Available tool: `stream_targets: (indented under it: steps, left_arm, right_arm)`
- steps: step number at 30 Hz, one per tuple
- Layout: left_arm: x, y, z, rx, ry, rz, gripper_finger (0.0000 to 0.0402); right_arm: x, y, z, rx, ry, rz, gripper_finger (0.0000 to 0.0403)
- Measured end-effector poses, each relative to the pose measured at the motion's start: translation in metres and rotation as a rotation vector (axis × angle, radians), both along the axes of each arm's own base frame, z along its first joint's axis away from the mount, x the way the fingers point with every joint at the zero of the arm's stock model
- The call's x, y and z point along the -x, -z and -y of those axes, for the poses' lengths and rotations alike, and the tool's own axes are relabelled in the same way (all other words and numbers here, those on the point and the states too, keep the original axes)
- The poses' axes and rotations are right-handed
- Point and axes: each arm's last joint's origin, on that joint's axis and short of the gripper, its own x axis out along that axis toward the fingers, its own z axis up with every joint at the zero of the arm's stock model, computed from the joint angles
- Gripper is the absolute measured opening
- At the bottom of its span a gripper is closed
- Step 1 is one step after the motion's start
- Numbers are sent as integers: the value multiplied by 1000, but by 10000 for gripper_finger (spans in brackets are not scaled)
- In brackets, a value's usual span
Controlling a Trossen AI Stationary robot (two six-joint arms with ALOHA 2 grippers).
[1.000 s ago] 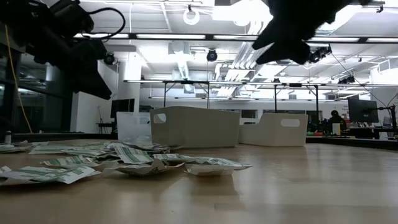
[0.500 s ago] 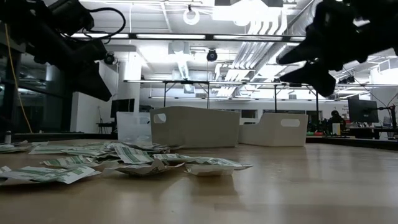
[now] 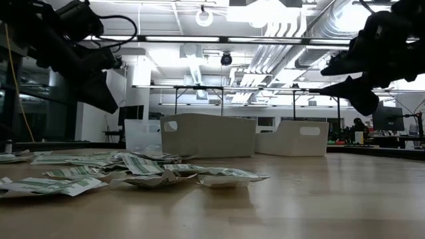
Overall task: Pick & Place First Aid Supplies
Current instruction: Put the towelette pack into the black bin
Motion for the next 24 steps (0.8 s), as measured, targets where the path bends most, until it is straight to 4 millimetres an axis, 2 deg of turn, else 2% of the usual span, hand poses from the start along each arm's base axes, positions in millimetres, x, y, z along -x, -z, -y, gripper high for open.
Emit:
stream_targets:
  steps: [10,17,24]
  left_arm:
    - [-13,20,-3,78,113,-132,138]
    - [-13,26,-4,111,57,-176,138]
    - [-14,26,-1,2,332,-206,138]
  right_arm:
    - [12,7,1,34,-7,-81,208]
    - [15,8,2,91,-22,-109,208]
    - [15,9,1,146,-58,-124,208]
